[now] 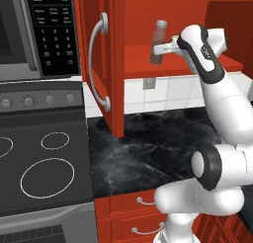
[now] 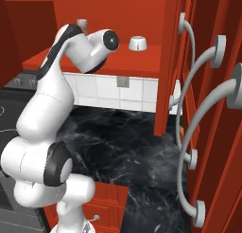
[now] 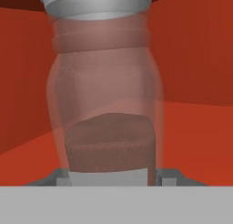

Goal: Take the cinnamon bottle from the cabinet and place it on the dining table, next to the plate with the cupcake. Then take the chocolate from the dining counter and place it on the cupcake plate.

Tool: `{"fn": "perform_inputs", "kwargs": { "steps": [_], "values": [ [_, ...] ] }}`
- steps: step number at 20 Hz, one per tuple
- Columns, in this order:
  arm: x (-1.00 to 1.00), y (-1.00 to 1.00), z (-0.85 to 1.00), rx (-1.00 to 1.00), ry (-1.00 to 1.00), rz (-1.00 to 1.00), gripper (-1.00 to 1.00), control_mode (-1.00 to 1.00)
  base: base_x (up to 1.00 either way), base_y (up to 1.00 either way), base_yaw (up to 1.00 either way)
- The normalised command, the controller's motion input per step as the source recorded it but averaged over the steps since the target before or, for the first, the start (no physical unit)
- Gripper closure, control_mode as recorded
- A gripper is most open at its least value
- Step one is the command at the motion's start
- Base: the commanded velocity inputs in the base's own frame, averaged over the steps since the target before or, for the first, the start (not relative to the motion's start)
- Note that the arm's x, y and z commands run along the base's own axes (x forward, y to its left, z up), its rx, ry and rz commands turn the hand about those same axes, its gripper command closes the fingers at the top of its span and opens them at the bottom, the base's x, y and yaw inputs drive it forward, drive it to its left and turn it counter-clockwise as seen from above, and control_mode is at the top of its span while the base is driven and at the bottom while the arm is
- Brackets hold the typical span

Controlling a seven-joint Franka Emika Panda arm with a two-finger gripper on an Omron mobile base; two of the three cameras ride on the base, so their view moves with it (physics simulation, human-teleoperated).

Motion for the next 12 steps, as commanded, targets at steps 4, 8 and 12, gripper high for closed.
{"fn": "perform_inputs", "kwargs": {
  "steps": [4,8,12],
  "values": [
    [-0.69,0.17,0.01,-0.08,0.0,-0.1,1.0,-1.0,0.0,0.0,0.0],
    [-0.71,0.03,0.0,-0.05,0.0,-0.04,1.0,-1.0,0.0,0.0,0.0],
    [-0.68,0.01,0.0,0.0,0.03,-0.05,1.0,-1.0,0.0,0.0,0.0]
  ]
}}
